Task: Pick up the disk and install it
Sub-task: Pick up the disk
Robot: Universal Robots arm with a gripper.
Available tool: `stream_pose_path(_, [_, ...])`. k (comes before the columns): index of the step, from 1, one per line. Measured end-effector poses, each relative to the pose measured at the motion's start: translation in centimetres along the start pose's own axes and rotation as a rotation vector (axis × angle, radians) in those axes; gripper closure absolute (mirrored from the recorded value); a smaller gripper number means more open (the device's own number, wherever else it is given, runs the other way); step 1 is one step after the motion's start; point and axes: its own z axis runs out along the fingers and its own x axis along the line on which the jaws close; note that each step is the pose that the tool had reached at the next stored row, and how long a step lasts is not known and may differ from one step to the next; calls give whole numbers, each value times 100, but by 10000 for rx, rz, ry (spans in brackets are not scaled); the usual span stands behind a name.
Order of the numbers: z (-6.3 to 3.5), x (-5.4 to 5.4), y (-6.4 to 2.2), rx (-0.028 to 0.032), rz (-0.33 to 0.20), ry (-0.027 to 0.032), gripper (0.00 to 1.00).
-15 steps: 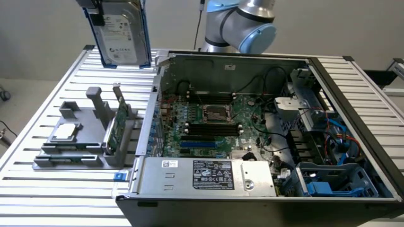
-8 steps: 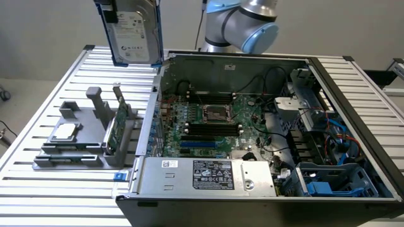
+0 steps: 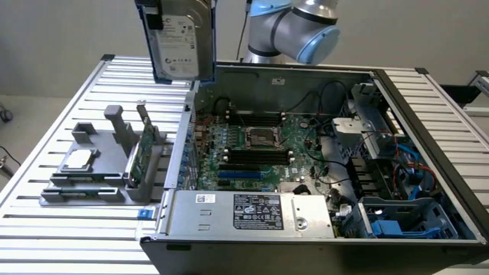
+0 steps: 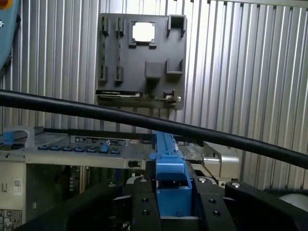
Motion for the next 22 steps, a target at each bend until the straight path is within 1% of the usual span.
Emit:
stream_pose_path(4, [-33,74,-178,-5,-2,-2,67])
stream_pose_path(8, [-52,173,-330,-7,-1,-1,67])
stream_pose_path(9, [-53,202,-356,-7,-1,-1,67])
stream_pose_path(15, [-60,403,-453,-6,-1,-2,67])
stream_pose_path(18, [-64,465,-558,-6,-1,-2,67])
stream_pose_path(22, [-72,551,-721,-7,0,-1,67])
